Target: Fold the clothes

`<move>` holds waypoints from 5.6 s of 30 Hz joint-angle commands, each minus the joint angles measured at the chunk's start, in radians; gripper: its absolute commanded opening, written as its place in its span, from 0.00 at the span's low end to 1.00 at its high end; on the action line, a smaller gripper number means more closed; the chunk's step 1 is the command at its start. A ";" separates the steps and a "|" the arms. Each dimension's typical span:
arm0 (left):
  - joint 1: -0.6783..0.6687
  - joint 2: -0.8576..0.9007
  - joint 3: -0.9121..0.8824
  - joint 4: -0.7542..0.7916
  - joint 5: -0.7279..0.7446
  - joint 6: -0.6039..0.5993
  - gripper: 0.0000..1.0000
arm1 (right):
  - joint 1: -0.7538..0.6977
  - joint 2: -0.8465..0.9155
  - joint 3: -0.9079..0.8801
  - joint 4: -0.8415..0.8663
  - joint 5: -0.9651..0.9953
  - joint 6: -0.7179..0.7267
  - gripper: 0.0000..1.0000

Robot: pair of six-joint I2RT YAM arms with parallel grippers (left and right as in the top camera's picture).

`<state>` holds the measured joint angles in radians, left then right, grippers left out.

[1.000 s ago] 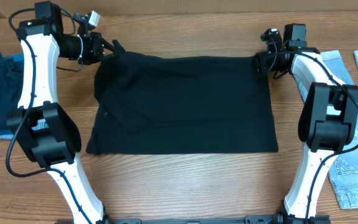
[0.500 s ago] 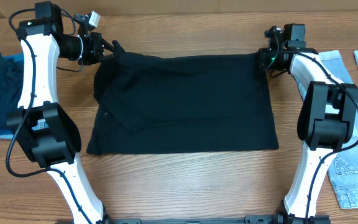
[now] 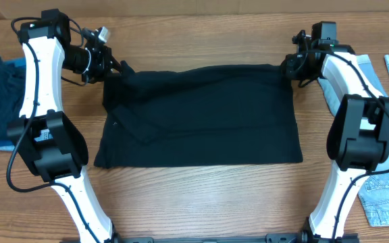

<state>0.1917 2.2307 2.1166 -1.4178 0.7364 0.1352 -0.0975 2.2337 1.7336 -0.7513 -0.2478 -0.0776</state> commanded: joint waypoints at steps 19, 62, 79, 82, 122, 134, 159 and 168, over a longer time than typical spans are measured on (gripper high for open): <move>-0.001 -0.023 0.018 -0.155 -0.094 0.053 0.04 | -0.003 -0.119 0.140 -0.288 0.009 0.004 0.04; 0.036 -0.023 0.018 -0.208 -0.142 0.067 0.04 | -0.002 0.037 0.119 -0.402 0.018 0.023 0.41; 0.034 -0.023 0.018 -0.216 -0.142 0.067 0.04 | -0.003 0.051 0.121 -0.483 -0.016 0.023 0.04; 0.034 -0.023 0.018 -0.235 -0.142 0.067 0.04 | -0.003 0.039 0.121 -0.545 -0.016 0.023 0.04; -0.010 -0.022 0.011 -0.272 -0.276 0.014 0.04 | -0.005 0.031 0.121 -0.671 0.149 0.026 0.26; -0.029 -0.022 -0.104 -0.272 -0.463 -0.028 0.32 | -0.005 0.031 0.121 -0.668 0.150 0.026 0.26; -0.186 -0.022 -0.125 0.171 -0.428 -0.046 0.14 | 0.041 -0.024 0.155 -0.654 -0.039 -0.033 0.31; -0.253 -0.009 -0.222 0.234 -0.496 -0.046 0.18 | 0.091 -0.012 0.050 -0.603 -0.010 -0.027 0.31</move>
<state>-0.0589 2.2307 1.9469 -1.1805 0.2630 0.0811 -0.0010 2.2406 1.8034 -1.3518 -0.2733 -0.1055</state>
